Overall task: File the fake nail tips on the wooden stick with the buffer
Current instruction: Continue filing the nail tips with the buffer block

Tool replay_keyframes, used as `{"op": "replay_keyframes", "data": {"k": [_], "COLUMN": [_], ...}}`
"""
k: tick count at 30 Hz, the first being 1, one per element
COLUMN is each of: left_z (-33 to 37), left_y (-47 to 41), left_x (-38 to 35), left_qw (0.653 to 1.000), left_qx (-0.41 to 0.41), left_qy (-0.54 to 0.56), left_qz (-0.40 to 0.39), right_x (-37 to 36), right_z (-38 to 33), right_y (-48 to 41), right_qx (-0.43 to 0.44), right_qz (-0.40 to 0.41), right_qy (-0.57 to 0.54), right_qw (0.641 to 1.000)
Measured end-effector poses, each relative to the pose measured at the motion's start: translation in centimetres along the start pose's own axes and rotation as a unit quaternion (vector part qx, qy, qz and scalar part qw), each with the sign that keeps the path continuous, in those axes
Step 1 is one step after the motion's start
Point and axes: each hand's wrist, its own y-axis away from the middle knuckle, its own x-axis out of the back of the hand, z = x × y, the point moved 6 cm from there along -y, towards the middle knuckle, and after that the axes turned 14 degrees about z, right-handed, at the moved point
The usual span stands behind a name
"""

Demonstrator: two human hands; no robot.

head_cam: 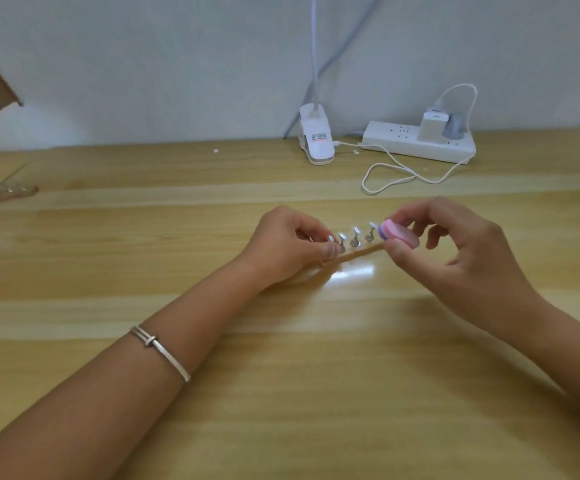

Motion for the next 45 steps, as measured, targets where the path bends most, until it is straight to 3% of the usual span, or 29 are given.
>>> {"op": "replay_keyframes", "data": {"k": [3, 7, 8, 11, 14, 20, 34, 45], "left_z": [1.0, 3.6, 3.8, 3.4, 2.6, 2.5, 3.7, 4.0], "left_y": [0.8, 2.8, 3.5, 5.5, 6.9, 8.1, 8.5, 8.6], "left_x": [0.3, 1.2, 1.4, 0.4, -1.0, -1.5, -1.0, -1.1], "left_qw": [0.995, 0.955, 0.959, 0.994, 0.992, 0.991, 0.980, 0.976], "left_qx": [-0.054, -0.204, -0.205, -0.102, -0.044, -0.120, -0.199, -0.214], "left_qy": [-0.066, -0.182, -0.157, 0.024, 0.108, 0.051, -0.013, -0.025], "left_qz": [0.054, 0.115, 0.112, 0.016, -0.045, -0.028, 0.008, 0.009], "right_x": [0.8, 1.0, 1.1, 1.2, 0.7, -0.3, -0.1, 0.8], "right_z": [0.0, -0.3, -0.3, -0.5, -0.8, -1.5, -3.0, -2.6], "right_y": [0.2, 0.0, 0.2, 1.8, 3.6, 4.8, 5.2, 4.5], "right_qx": [0.007, 0.012, 0.011, 0.015, 0.041, 0.131, 0.222, 0.201], "right_qz": [0.008, 0.009, 0.006, -0.016, -0.071, -0.083, -0.046, -0.016], "right_qy": [0.010, 0.003, -0.006, -0.030, -0.042, -0.010, 0.006, 0.010], "right_qw": [1.000, 1.000, 1.000, 0.999, 0.996, 0.988, 0.974, 0.979]}}
